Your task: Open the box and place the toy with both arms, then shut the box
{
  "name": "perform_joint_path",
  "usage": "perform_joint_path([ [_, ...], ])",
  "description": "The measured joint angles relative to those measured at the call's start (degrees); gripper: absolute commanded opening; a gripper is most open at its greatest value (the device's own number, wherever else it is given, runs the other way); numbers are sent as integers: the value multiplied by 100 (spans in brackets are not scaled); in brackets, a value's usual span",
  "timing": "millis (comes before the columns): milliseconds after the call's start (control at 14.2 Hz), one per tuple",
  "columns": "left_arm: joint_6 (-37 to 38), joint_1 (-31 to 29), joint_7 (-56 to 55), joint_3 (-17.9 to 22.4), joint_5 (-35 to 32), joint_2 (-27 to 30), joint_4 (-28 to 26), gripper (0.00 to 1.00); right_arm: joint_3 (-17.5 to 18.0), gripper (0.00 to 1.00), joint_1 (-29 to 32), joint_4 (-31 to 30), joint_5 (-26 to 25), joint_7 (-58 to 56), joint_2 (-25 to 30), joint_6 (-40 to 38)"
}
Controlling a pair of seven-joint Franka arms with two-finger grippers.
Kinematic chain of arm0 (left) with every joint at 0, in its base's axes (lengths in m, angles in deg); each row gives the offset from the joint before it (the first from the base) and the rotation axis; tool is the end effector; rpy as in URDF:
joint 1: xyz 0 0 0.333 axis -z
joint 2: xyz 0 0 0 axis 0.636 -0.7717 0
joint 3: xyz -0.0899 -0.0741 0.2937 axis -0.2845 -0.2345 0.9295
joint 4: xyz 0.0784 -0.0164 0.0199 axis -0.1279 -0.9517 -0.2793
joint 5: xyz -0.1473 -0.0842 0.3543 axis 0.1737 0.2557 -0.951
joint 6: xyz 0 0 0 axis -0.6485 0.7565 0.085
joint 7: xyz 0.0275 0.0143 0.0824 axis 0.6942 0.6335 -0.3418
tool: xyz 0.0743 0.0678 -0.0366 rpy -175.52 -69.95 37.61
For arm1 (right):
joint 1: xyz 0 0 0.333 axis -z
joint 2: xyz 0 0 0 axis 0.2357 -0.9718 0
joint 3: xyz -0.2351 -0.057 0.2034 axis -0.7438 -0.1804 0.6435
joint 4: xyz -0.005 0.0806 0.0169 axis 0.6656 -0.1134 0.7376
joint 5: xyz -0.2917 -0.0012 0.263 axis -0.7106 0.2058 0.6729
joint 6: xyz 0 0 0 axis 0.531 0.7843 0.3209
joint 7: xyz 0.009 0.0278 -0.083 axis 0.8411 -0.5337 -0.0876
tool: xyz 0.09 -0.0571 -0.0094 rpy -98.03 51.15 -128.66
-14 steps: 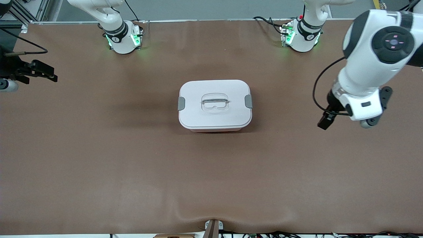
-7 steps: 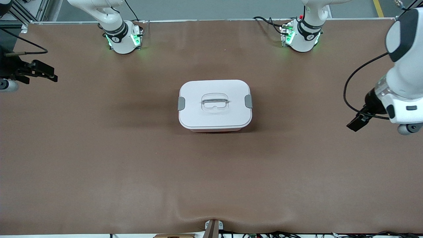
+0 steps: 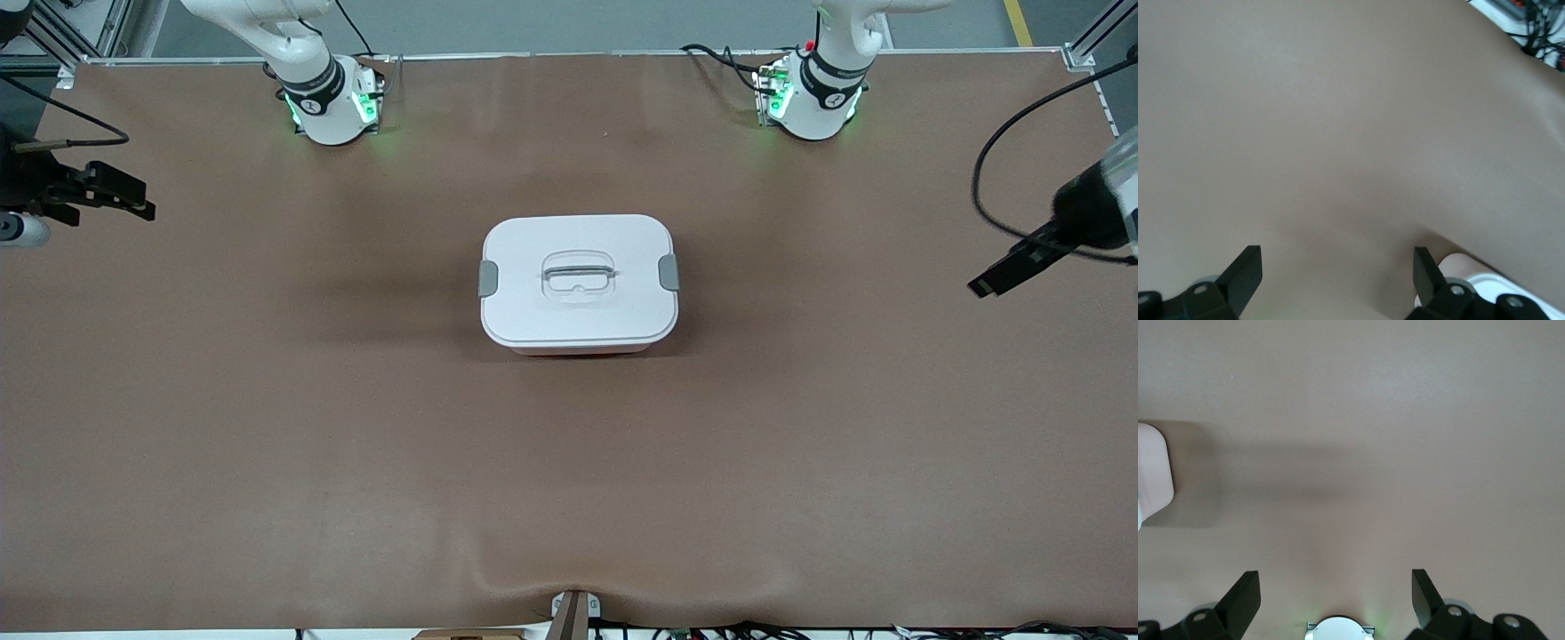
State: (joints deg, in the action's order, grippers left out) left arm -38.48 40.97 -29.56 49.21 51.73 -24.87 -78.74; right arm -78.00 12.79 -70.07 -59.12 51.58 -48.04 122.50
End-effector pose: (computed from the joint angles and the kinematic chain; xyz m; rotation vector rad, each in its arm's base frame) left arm 0.5744 -0.0207 0.6331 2.9606 0.8380 0.0396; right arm 0.5284 -0.0233 0.6120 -3.1067 -0.0867 0.2163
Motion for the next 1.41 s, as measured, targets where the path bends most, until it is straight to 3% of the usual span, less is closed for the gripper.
perform_joint_path([
  [281, 297, -9, 1034, 253, 53, 203, -1, 100, -1, 100, 0, 0, 0, 0, 0, 70],
  [773, 1060, 0, 2125, 250, -76, 491, -1, 100, 1, 100, 0, 0, 0, 0, 0, 180],
  [1406, 1246, 14, 2402, -412, -714, 748, -100, 100, 10, 100, -5, -38, 0, 0, -14, 288],
])
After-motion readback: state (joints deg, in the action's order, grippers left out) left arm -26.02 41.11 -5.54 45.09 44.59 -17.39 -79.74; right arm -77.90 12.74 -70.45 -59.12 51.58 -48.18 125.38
